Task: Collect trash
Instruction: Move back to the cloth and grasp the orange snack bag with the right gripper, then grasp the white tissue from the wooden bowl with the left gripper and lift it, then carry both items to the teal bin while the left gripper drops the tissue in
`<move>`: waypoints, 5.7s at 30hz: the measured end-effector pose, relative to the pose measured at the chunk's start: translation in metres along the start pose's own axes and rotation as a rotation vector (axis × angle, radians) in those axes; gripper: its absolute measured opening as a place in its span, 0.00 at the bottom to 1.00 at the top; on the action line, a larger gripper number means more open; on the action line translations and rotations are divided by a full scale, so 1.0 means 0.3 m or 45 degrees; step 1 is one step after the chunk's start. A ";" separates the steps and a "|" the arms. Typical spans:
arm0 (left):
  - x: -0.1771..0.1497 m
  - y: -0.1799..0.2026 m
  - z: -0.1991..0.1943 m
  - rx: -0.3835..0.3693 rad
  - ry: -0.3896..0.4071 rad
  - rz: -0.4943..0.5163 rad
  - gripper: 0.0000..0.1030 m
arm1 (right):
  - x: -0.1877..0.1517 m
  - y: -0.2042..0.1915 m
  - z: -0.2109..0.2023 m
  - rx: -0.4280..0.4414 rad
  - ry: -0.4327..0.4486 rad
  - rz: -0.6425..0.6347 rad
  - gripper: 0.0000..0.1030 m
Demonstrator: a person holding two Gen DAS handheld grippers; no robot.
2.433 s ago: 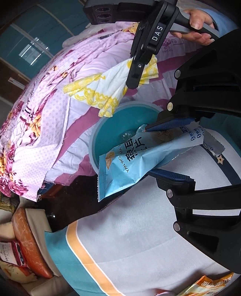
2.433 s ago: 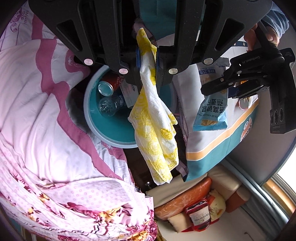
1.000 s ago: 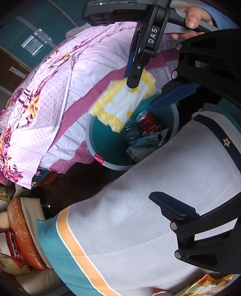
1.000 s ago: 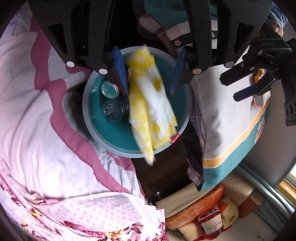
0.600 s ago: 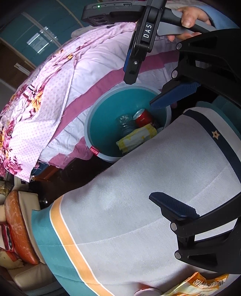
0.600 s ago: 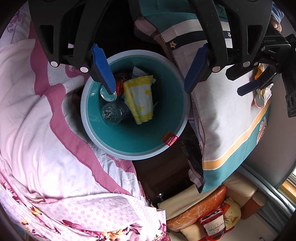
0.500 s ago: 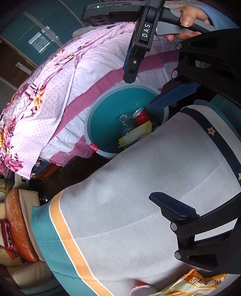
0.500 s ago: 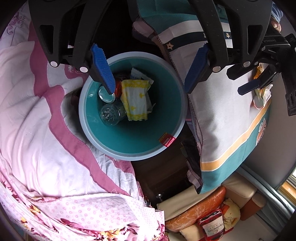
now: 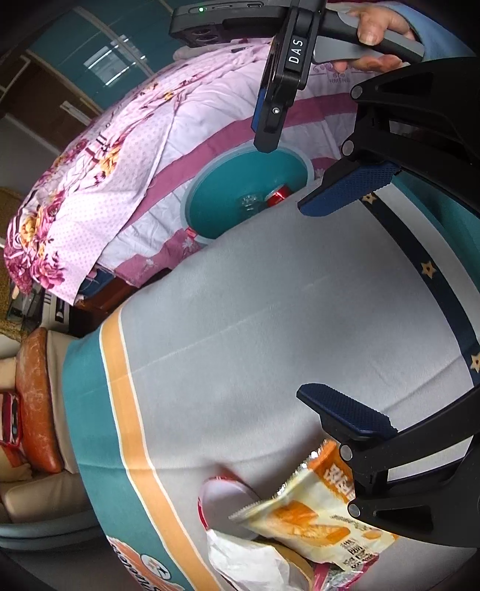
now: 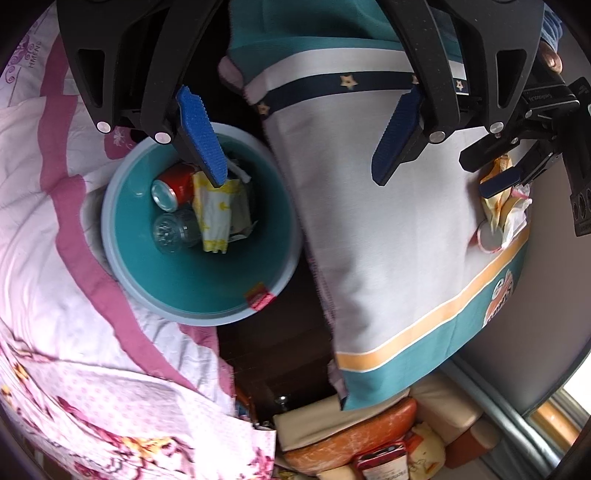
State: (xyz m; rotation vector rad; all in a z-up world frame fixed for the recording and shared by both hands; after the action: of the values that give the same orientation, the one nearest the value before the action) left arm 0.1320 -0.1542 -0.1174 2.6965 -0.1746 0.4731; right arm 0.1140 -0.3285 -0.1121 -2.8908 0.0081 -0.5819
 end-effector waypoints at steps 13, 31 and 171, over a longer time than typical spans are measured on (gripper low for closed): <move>-0.023 -0.392 -0.216 0.060 0.103 -0.157 0.89 | 0.003 -0.477 0.110 0.104 -0.109 -0.237 0.75; -0.051 -0.892 -0.399 0.146 0.208 -0.426 0.89 | -0.001 -0.941 0.365 0.282 -0.285 -0.227 0.75; -0.011 0.621 0.342 -0.055 -0.204 0.374 0.13 | -0.064 0.536 -0.057 0.078 0.229 0.437 0.22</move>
State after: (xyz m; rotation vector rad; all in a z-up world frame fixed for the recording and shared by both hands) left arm 0.1249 -0.3656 -0.1402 2.6758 -0.6252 0.3304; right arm 0.0949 -0.4887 -0.1344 -2.6783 0.4912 -0.7537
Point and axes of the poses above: each gripper's, at about its wrist camera, not at the fingertips, and z roughly the way its jaws point, y to its right, x to its top, the point moved 10 cm from there along z, roughly the way its jaws point, and after that the axes turned 11 degrees about -z, right-handed, at the moved point
